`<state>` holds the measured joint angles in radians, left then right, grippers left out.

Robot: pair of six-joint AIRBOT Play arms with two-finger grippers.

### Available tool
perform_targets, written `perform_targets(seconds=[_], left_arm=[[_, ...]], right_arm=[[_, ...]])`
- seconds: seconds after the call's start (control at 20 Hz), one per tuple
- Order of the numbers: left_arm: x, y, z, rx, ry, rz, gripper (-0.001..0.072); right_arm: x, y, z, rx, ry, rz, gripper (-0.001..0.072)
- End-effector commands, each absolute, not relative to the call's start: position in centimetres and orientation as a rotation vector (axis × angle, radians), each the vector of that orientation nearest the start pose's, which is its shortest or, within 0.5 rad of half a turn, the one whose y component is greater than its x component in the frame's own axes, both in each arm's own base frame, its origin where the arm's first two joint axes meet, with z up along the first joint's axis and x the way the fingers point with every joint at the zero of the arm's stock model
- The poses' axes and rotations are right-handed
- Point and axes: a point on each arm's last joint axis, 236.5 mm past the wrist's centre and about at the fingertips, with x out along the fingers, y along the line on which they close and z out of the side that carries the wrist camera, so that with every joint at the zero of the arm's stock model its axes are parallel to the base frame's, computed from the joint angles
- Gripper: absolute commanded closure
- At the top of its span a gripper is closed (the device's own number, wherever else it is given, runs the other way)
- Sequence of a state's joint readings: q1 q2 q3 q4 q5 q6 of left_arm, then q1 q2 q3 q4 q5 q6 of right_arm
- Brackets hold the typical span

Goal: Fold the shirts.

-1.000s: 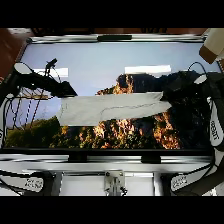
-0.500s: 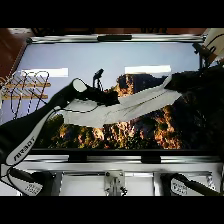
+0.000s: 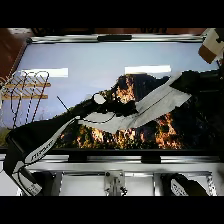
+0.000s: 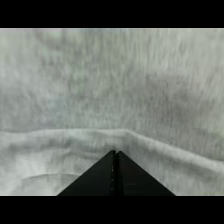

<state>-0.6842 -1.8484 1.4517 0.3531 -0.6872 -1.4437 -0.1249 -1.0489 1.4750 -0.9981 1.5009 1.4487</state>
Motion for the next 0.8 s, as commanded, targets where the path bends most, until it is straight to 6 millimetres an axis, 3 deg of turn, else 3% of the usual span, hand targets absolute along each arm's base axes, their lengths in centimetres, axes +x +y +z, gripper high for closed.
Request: perform_targets(seconds=[0.0,0.15,0.35,0.45,0.6,0.75], left_arm=[[38.2,-45.9,0.4,-0.776,1.216,-0.820,0.0680],[39.7,-40.0,4.0,-0.599,1.158,-0.843,0.0680],[42.1,-28.0,9.7,-0.420,1.070,-0.686,0.0680],[42.9,-21.2,13.2,-0.393,1.001,-0.583,0.0679],[42.7,-12.9,17.4,-0.426,0.914,-0.451,0.0679],[41.6,-6.7,19.8,-0.461,0.860,-0.339,0.0678]], right_arm=[[34.0,9.2,22.2,0.304,0.951,0.442,0.0628],[35.5,12.6,21.1,0.283,0.958,0.515,0.0628],[38.1,21.0,18.7,0.264,0.941,0.654,0.0628],[38.3,25.5,16.3,0.247,0.974,0.721,0.0629],[39.5,32.0,12.4,0.250,0.971,0.773,0.0628],[40.8,37.5,8.8,0.319,0.948,0.789,0.0629]])
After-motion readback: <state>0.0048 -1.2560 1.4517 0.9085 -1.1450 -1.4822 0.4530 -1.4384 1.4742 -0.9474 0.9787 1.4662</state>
